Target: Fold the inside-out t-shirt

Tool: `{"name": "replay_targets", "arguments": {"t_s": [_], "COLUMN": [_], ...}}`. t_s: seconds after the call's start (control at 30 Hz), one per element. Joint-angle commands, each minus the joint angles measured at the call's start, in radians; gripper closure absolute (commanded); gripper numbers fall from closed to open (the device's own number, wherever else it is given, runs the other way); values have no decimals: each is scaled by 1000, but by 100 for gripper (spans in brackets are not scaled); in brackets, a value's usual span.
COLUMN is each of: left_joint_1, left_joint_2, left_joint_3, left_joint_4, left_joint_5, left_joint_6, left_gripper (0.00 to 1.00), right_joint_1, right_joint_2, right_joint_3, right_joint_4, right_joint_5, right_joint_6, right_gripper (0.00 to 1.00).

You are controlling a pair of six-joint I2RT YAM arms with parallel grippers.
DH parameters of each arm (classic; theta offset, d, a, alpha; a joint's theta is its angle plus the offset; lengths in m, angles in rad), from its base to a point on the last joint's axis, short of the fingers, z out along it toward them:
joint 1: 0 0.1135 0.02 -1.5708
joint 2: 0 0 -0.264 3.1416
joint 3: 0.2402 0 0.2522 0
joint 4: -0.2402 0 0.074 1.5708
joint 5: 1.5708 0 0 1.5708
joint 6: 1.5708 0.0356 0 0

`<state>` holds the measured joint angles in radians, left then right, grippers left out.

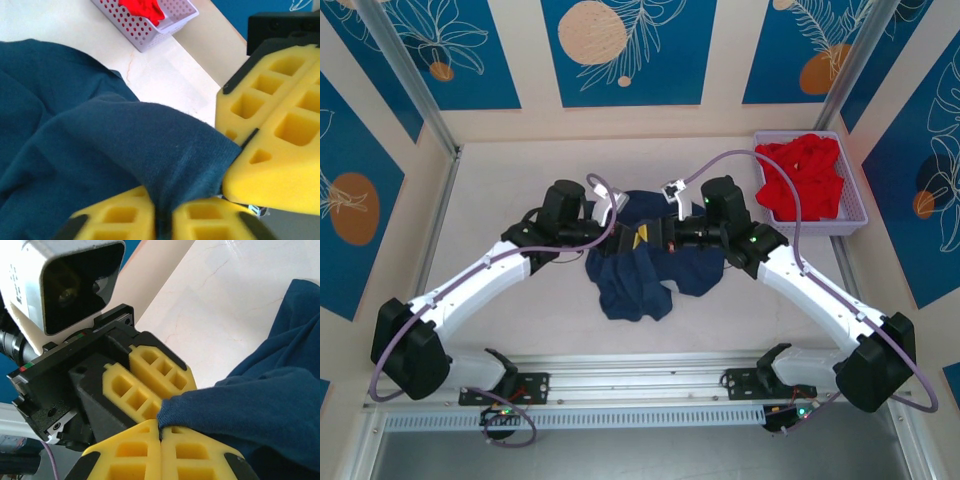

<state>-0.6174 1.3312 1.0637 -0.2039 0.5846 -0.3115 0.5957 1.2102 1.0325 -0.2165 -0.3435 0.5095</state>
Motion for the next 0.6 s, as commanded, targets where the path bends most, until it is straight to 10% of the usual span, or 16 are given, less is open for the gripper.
{"name": "replay_targets", "arguments": {"t_s": [0.0,0.57], "left_joint_1": [4,94], "left_joint_2": [-8,-108], "left_joint_3": [-22,-136], "left_joint_4": [64,240], "left_joint_5": [25,294], "left_joint_6": [27,24], "left_gripper": [100,100], "right_joint_1": [-13,-87], "right_joint_2": [0,-81], "right_joint_3": [40,-31], "right_joint_4": [-6,-88], "right_joint_5": [-44,85], "right_joint_6": [23,-349], "right_gripper": [100,50]}}
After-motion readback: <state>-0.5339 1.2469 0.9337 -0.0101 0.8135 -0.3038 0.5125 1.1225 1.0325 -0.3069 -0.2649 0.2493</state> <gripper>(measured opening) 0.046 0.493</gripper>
